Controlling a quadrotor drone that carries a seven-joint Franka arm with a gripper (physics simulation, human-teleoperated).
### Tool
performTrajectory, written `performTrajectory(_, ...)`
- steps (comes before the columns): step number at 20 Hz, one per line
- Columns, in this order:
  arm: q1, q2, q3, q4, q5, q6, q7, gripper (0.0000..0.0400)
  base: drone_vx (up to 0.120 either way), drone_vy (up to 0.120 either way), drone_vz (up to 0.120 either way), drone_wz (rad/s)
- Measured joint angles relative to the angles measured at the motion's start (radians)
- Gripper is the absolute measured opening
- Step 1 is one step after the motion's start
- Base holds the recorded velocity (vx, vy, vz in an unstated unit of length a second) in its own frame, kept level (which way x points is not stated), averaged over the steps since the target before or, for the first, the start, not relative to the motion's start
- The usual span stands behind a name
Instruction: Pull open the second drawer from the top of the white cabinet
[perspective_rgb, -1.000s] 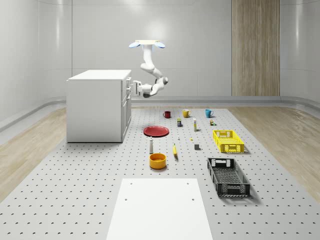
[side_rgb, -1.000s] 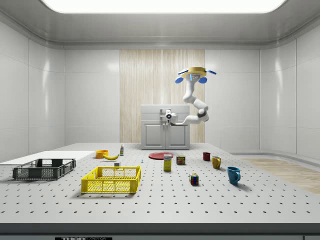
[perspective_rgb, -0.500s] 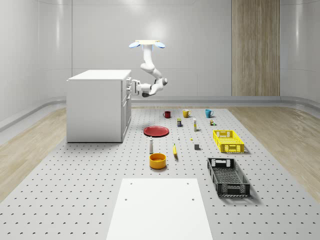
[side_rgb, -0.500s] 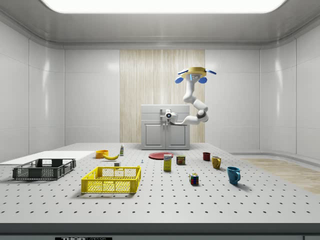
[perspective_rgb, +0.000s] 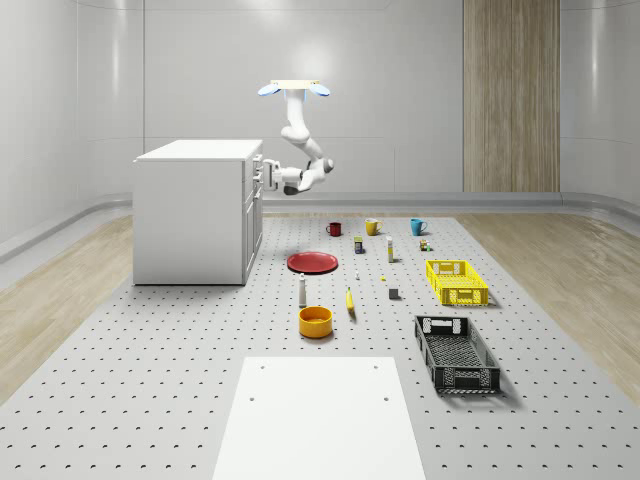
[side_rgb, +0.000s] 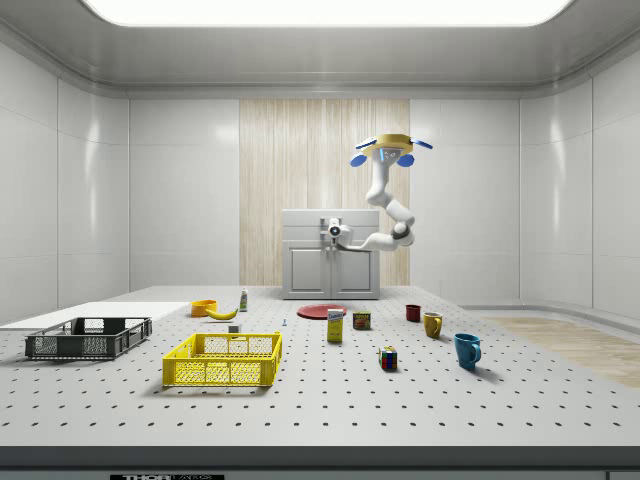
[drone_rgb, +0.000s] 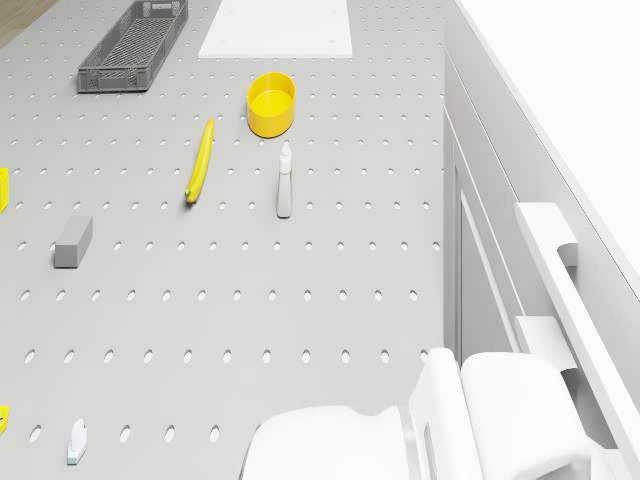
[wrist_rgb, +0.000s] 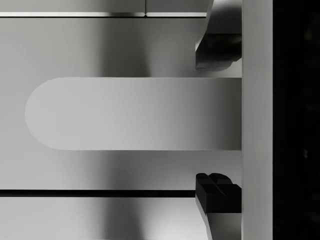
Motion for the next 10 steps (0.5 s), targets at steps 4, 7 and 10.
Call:
performTrajectory(4,-0.012,0.011,0.008,0.008,0.007,-0.012,0.0,0.03,0.0,0.0,0.0,0.0)
performTrajectory(7,-0.022,0.017,0.014,0.012,0.011,-0.021,0.0,0.03,0.0,0.0,0.0,0.0)
performTrajectory(10,-0.033,0.021,0.022,0.016,0.015,-0.029,0.003,0.03,0.0,0.0,0.0,0.0)
